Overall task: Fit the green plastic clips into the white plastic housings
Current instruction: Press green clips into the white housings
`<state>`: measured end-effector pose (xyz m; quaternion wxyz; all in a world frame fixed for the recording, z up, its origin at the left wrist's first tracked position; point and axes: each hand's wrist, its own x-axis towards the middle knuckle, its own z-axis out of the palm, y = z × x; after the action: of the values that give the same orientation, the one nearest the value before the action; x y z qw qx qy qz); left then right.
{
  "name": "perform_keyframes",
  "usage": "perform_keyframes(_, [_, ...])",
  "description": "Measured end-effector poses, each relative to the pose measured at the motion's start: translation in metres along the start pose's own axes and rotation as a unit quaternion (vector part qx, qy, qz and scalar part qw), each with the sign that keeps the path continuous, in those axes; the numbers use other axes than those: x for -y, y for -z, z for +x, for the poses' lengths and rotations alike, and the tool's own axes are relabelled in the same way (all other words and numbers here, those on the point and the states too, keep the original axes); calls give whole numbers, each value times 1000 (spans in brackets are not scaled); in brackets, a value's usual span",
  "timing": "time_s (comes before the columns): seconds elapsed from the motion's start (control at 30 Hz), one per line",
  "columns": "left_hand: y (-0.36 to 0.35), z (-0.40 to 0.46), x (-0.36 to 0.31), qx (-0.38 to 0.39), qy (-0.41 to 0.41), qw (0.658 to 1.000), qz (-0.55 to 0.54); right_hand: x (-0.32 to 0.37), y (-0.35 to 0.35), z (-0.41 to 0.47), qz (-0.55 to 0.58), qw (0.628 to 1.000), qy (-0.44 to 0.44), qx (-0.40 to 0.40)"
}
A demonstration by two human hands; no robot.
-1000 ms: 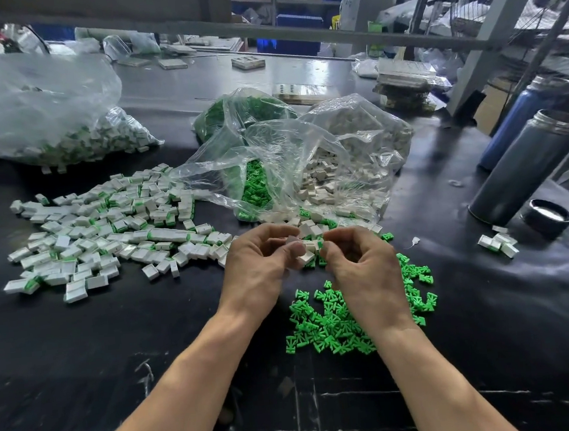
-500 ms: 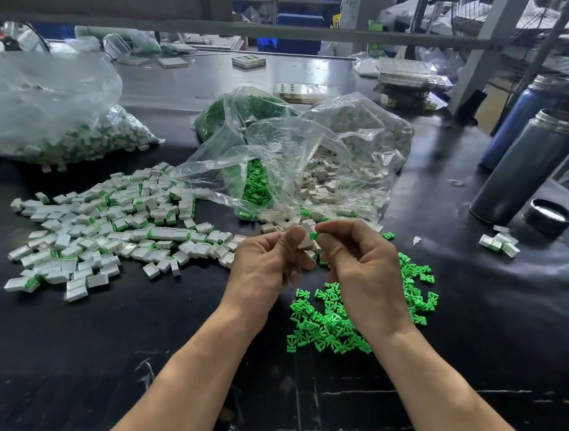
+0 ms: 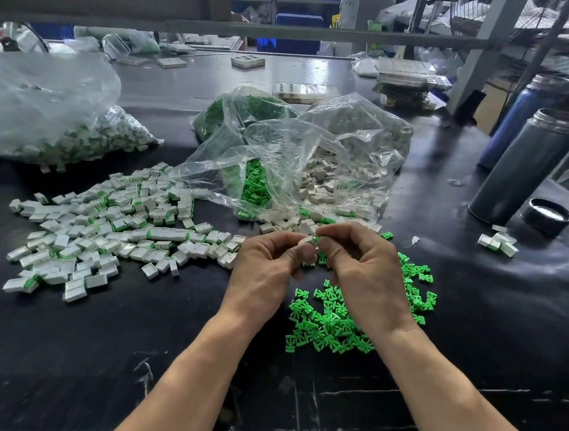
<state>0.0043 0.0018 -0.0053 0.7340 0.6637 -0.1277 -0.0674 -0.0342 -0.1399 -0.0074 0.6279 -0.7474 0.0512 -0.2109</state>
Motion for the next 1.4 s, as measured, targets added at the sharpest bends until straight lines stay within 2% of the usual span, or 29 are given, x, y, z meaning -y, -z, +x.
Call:
perform_keyframes(0.37, [1, 2, -1, -35, 2, 999, 22, -1, 2, -1, 23, 999, -23, 28])
perform_keyframes(0.73, [3, -1, -5, -34, 3, 999, 34, -1, 5, 0, -107, 993, 33, 26])
perform_keyframes(0.93, [2, -2, -8, -25, -12, 997, 72, 2, 5, -2, -141, 989, 41, 21])
perform_keyframes(1.23, [8, -2, -10, -4, -16, 996, 89, 14, 3, -7, -210, 972, 102, 30])
perform_keyframes(1.4, [9, -2, -9, 15, -20, 992, 120, 13, 5, -7, -220, 970, 91, 46])
